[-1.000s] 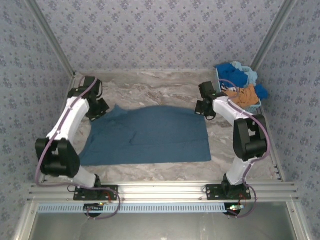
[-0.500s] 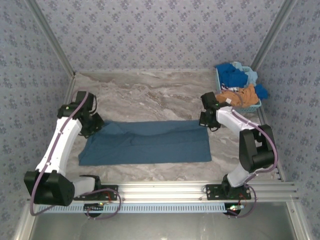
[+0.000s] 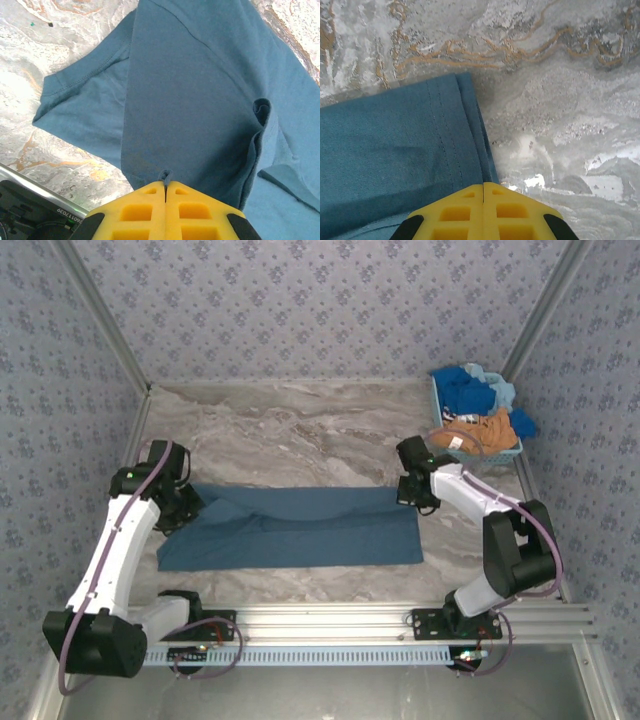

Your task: Fold and stack the t-shirts

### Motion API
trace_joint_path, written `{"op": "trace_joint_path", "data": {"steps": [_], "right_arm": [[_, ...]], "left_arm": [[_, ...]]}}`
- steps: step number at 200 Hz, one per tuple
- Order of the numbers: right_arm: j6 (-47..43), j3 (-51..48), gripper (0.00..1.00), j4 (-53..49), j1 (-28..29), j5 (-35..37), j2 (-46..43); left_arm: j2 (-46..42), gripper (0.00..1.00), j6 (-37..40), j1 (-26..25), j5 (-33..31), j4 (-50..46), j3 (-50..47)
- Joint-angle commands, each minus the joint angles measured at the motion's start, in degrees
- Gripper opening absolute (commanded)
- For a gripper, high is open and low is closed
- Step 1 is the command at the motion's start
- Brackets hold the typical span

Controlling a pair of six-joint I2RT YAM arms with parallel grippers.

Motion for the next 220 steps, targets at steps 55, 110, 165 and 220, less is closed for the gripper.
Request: {"op": "trace_joint_path", "data": {"steps": [55,110,165,220], "right_arm": [[3.7,-3.8,0.0,-3.0,1.9,2.0,-3.2],[3.4,-3.0,0.11,-3.8,1.8,1.6,-1.9],[6.6,-5.2,0.43,-6.7,1.6,-0.4,-7.6],[7.9,-2.3,0.37,-4.1,1.7,-2.3,-4.8]], "left_arm": [[-2.0,0.0,0.7,0.1,-3.0,-3.0,-1.6],[-5.2,0.0,-3.1,-0.2,-0.9,-2.3,-8.6],[-6.5,0.0,-4.4,-0.2,-1.8,0.5,-14.9],[-7.2,0.0,-7.2,-0.3,-2.4,-0.8,-16.2]]}}
